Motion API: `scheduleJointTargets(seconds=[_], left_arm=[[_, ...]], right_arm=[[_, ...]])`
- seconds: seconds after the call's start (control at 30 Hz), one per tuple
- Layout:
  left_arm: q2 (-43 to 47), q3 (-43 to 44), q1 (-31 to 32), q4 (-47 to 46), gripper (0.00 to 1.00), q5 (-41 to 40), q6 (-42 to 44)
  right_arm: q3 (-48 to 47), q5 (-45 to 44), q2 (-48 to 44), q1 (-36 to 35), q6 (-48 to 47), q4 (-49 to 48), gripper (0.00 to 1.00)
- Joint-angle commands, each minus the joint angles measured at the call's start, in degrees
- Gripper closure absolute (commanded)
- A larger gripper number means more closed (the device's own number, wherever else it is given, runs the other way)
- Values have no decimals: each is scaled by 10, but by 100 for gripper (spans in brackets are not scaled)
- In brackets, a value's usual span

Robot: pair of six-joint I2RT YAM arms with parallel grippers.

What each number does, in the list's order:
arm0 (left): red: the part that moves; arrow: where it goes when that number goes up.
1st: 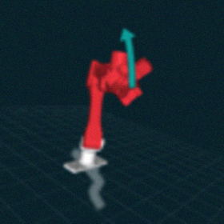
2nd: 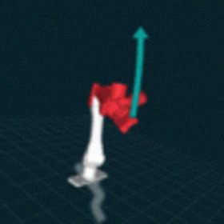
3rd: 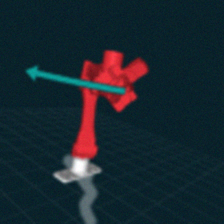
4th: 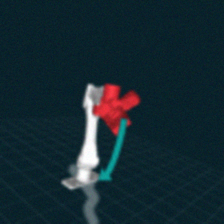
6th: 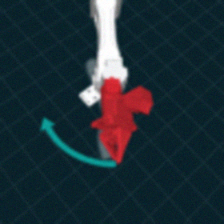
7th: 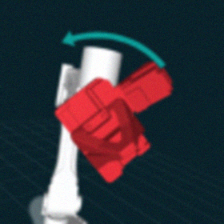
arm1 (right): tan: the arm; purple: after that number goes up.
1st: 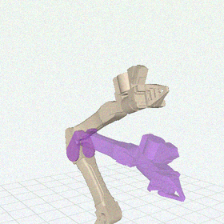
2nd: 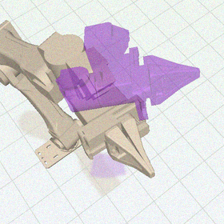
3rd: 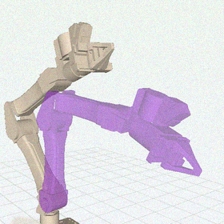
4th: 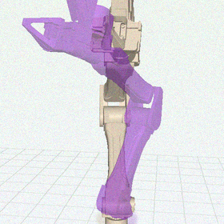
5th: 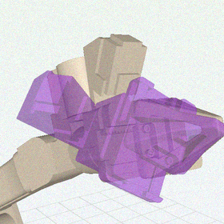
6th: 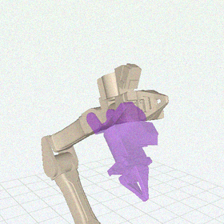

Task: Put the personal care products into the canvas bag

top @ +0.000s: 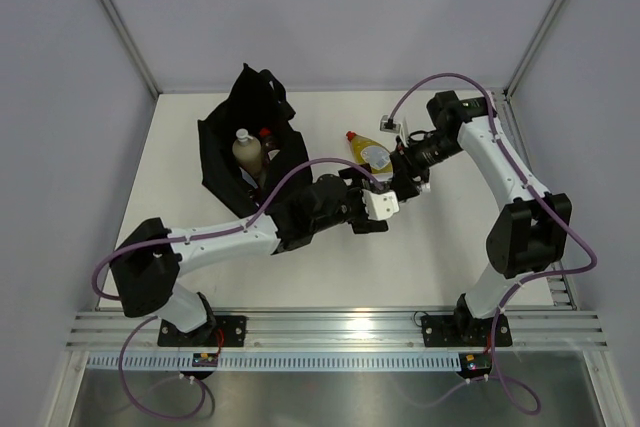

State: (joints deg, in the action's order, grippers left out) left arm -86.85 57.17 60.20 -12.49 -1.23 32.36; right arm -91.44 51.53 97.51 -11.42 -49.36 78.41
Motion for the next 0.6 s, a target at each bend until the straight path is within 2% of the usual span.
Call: scheduleJointTargets(seconds=[0.0,0.2,0.27,0.33,0.37,0.4,0.53,0.57], left_arm=[[-9,22,11,-20,1,54,31],[-30,44,8,6,2,62,80],[-35,55,5,13,10,63,78],[-40,61,4,26,27,60,75],[-40,59,4,22,46,58,74],[-37,53,4,15,53,52,72],[-28,44,4,16,70,44,81],[-26,43,4,26,81,45,83]], right_arm=[[-15,99,-19,-26,-15,153,99],[-11,104,-21,-34,-13,152,99],[-8,105,-23,-35,-14,152,99],[-3,102,-27,-35,-17,153,98],[-2,101,-28,-35,-18,153,98],[-1,101,-29,-35,-18,153,98],[4,99,-28,-35,-20,154,92],[5,100,-27,-35,-20,154,90]])
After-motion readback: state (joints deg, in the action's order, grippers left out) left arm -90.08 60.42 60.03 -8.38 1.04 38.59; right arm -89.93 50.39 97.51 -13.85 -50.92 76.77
